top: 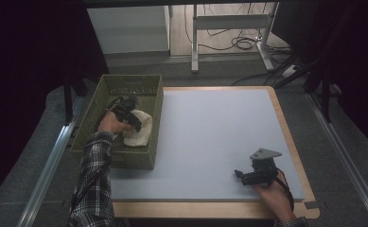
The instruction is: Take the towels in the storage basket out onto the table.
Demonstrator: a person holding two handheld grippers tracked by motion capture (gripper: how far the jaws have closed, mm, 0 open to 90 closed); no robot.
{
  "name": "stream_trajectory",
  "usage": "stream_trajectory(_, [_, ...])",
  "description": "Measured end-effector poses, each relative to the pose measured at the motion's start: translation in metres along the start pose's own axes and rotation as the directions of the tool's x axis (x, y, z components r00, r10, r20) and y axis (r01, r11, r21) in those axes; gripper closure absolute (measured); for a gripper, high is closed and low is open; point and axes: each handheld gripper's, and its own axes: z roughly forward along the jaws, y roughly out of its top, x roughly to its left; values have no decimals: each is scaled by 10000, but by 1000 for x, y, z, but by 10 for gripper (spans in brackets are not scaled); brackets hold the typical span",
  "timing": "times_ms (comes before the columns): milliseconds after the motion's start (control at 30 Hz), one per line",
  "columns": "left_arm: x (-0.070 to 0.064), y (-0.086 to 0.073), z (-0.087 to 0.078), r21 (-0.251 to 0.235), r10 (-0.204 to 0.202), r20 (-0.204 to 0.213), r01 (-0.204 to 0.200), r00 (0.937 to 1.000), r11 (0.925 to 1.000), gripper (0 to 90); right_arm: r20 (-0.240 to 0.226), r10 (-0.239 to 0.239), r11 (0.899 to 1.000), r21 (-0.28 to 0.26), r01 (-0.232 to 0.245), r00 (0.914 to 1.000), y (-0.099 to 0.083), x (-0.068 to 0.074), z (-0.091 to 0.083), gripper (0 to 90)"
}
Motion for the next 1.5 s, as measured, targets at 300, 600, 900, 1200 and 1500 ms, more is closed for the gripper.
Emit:
stream_trajectory(300, [0, -4, -7, -54, -221, 574, 225, 9981, 9997, 675, 2, -5, 10000, -1, 5, 10000, 0, 0, 0, 50])
stream_trajectory(600, [0, -9, -19, -603, -94, 936, 150, 9956, 9981, 781, -2, -2, 10000, 1, 2, 10000, 0, 0, 0, 50])
stream_trajectory(900, [2, -22, -54, -1903, -14, 831, 172, 9965, 9816, 776, -1, -3, 10000, 2, 3, 10000, 0, 0, 0, 50])
stream_trajectory(1200, [4, -42, -87, -4005, -63, 687, 334, 9976, 9157, 775, 7, 13, 10000, -2, -13, 10000, 0, 0, 0, 50])
stream_trajectory(1500, [3, -52, -111, -5742, -325, 581, 600, 9978, 8165, 774, 7, 17, 10000, 1, -17, 10000, 0, 0, 0, 50])
